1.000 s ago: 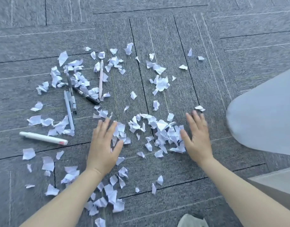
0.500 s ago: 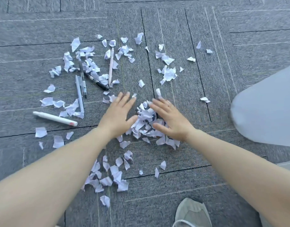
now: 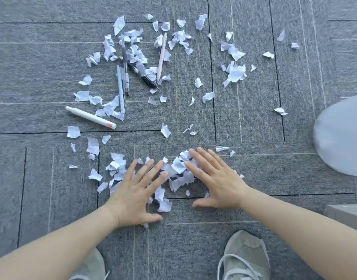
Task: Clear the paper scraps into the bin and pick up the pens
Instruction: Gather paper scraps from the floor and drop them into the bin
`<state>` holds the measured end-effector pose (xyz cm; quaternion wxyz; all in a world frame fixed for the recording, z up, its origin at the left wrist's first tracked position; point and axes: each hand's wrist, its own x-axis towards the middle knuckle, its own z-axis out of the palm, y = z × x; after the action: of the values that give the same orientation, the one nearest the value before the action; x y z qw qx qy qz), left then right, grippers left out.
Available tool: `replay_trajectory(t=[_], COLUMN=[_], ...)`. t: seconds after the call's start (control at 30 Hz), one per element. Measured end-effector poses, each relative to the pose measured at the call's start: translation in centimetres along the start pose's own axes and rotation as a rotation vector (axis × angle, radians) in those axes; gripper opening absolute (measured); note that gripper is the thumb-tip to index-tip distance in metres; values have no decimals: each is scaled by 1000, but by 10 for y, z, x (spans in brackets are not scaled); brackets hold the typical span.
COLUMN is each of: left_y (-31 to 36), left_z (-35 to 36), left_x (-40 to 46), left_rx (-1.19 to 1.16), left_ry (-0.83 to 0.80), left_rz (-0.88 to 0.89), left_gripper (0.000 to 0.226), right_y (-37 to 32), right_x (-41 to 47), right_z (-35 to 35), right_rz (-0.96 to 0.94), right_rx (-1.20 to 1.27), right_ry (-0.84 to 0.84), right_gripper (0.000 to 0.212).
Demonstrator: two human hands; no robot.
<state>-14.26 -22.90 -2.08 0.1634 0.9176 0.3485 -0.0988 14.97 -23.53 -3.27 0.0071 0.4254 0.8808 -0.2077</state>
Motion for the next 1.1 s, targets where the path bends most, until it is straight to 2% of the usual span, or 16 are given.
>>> replay_trajectory(t=[0.07, 0.13, 0.27, 0.33, 0.4, 0.43, 0.5, 0.57, 0.63, 0.7, 0.83, 0.9, 0.97, 1.1], left_y=[-2, -1, 2, 0, -6, -10, -15, -14, -7, 8, 72, 114, 161, 251], left_z=[6, 6, -9, -19, -29, -35, -50, -66, -88, -124, -220, -265, -302, -338], left_x=[5, 20, 58, 78, 95, 103, 115, 127, 142, 165, 227, 256, 285, 339], left_rx=[25, 11, 15, -3, -4, -6, -97, -199, -347, -474, -735, -912, -1053, -1147], left_ry=[-7, 51, 175, 249, 262, 243, 160, 118, 207, 396, 636, 666, 643, 561], left_rz=[-47, -113, -173, -161, -114, -82, -59, -146, -188, -171, -49, 71, 198, 329], left_gripper=[109, 101, 70, 46, 21, 14, 11, 13, 17, 21, 35, 29, 28, 31], right_y=[-2, -5, -3, 2, 5, 5, 5, 5, 9, 18, 44, 57, 70, 95], right_x=[14, 30, 54, 64, 72, 75, 78, 76, 67, 53, 13, -16, -52, -125], right_z=[2, 3, -13, -22, -37, -43, -54, -72, -97, -131, -221, -265, -300, -329], right_rz=[-6, -9, -61, -66, 16, 75, 250, 453, 589, 675, 732, 762, 837, 1085], right_rx=[-41, -70, -158, -132, -81, -58, 42, 253, 435, 532, 543, 560, 548, 448], right_ry=[-38, -24, 91, 119, 76, 55, 22, 25, 176, 390, 820, 1016, 1210, 1532], right_gripper=[101, 88, 49, 35, 20, 21, 26, 16, 6, 9, 15, 22, 19, 36])
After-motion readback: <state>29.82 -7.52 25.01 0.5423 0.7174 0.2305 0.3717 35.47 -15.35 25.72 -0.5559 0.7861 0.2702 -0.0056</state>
